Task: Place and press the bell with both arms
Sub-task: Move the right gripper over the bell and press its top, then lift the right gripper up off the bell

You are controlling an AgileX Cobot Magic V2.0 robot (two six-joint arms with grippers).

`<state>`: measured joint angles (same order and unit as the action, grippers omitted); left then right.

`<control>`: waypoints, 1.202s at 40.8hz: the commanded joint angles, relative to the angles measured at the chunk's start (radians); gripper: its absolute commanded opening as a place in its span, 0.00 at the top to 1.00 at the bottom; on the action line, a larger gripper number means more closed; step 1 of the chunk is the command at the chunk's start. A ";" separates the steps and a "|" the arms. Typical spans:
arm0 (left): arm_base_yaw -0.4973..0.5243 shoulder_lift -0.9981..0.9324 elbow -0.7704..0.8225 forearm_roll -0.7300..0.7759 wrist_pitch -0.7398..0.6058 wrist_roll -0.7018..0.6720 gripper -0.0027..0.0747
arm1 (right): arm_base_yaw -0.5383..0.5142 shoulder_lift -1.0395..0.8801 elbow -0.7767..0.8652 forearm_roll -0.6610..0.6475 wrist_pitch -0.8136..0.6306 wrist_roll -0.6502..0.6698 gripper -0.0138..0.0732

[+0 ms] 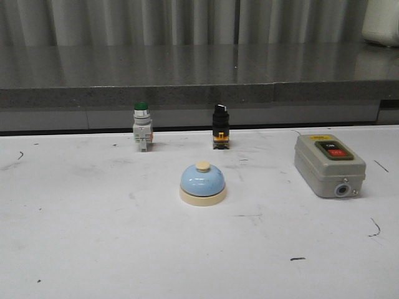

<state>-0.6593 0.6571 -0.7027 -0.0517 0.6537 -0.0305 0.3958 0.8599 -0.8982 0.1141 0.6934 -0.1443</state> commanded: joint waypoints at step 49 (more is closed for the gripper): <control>0.002 0.005 -0.025 -0.007 -0.065 -0.012 0.26 | 0.206 1.091 -0.636 -0.100 -0.033 -0.028 0.92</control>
<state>-0.6593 0.6571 -0.7027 -0.0517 0.6537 -0.0305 0.6065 1.9955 -1.5003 0.0271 0.6917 -0.1684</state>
